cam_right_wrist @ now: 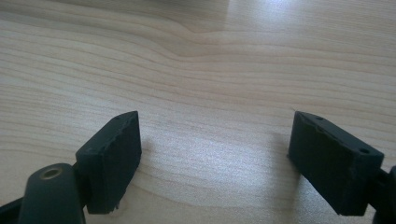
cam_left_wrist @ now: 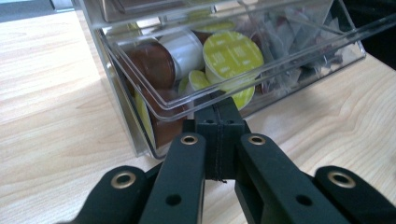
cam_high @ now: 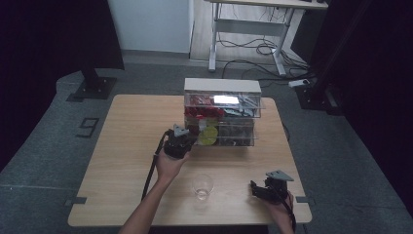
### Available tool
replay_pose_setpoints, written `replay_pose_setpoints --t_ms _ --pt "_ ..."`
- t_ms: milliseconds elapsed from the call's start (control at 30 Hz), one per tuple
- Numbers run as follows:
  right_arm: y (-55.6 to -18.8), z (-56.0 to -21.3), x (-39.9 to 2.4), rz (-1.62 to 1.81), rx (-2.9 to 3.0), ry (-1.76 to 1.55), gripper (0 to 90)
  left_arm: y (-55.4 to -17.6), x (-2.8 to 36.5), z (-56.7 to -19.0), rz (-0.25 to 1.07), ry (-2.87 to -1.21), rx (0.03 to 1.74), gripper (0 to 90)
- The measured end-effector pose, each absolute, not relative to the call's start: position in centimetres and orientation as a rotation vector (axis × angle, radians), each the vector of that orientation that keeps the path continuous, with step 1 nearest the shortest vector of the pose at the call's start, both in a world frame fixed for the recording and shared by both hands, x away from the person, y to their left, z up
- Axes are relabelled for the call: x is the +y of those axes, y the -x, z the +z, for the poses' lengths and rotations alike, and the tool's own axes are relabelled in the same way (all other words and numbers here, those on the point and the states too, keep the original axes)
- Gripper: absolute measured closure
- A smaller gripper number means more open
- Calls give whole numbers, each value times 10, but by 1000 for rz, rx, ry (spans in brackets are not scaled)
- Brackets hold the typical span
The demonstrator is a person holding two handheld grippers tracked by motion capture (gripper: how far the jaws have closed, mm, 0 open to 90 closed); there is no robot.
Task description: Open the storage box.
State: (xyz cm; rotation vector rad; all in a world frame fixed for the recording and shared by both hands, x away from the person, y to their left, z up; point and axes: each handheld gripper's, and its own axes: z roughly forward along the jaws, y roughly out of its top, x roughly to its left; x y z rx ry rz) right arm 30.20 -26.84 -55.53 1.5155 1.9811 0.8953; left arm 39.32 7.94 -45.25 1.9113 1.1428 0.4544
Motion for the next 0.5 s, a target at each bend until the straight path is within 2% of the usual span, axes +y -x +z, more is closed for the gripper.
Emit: replay_pose_setpoints --t_ms 500 --pt "-302 -555 -268 896 1983 -1516 170 -399 79 -439 474 -1906 1135 900"
